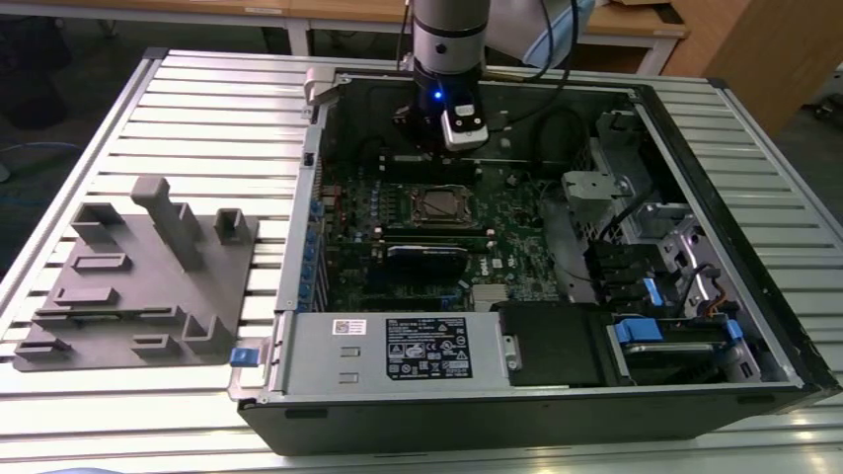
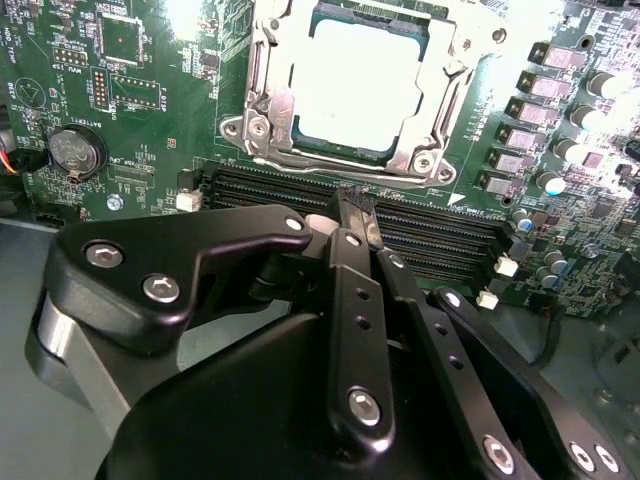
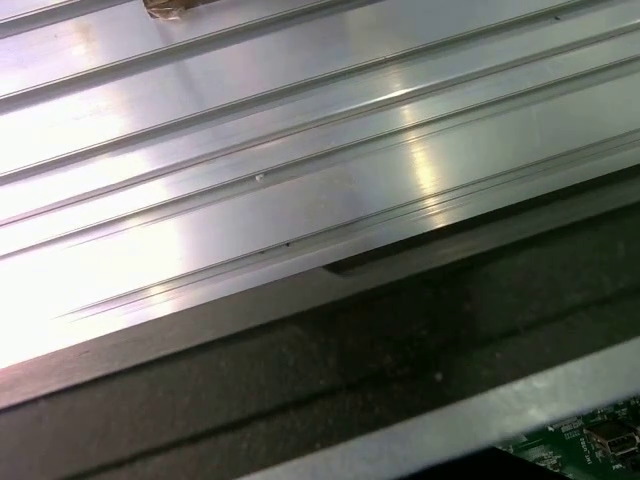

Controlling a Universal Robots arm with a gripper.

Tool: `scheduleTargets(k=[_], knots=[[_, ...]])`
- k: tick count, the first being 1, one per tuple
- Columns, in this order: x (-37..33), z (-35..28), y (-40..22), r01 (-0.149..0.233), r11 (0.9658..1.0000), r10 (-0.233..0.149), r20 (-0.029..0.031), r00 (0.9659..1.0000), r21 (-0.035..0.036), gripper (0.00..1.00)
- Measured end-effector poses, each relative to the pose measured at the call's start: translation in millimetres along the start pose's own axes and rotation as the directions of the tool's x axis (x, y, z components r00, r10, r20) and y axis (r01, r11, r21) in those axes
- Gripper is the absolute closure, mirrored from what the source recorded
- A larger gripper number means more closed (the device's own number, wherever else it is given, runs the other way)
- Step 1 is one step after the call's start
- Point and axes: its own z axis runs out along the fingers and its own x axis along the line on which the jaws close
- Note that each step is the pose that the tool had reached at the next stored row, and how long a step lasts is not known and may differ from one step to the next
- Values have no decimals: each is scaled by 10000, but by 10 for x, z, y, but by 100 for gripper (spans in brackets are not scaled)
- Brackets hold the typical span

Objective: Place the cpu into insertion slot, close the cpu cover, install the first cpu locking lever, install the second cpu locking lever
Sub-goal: 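Install the first cpu locking lever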

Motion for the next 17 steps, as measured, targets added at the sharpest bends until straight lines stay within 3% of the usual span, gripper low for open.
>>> scheduleTargets(k=[12,17], knots=[[-65,6,22,147,9999,-147,-8,9999,-7,89],[-74,5,0,340,9994,-340,-19,9994,-16,89]])
